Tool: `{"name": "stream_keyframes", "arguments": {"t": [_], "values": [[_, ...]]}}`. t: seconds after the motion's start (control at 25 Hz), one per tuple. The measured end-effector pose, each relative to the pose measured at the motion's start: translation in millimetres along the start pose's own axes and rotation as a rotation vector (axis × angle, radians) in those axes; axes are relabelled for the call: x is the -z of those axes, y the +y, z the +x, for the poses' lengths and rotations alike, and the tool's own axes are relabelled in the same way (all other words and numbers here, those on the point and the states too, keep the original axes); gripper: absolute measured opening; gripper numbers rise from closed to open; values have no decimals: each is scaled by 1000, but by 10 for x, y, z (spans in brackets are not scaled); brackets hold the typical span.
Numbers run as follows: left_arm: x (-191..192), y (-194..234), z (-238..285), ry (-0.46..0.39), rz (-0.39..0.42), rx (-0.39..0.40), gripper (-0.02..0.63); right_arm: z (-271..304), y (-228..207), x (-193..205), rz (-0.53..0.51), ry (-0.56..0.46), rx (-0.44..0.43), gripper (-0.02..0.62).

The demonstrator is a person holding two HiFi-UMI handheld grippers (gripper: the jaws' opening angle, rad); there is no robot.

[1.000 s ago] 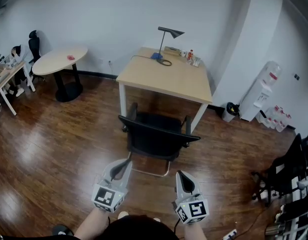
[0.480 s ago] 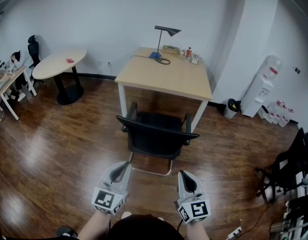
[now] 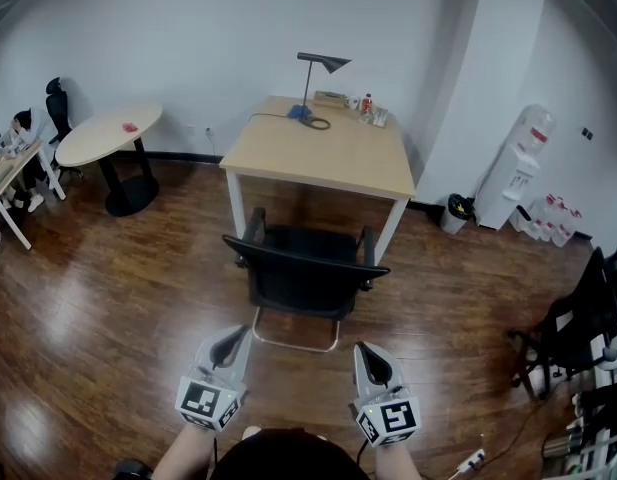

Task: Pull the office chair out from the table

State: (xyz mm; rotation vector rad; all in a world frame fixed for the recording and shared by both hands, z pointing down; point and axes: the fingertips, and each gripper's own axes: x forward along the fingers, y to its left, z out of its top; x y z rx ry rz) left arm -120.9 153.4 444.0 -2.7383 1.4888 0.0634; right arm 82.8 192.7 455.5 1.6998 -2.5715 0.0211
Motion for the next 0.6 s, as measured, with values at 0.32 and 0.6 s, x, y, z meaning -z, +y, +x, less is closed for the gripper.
{"name": "stream_keyframes", "arguments": {"t": [0.32,0.6], "values": [[-64,-24,-3,-9,-1,4,3,7,-10,-48,8,-5,-4,11],[11,-63,-24,4,-12,7,3,-35,28,-17,4,19,-17,11]]}}
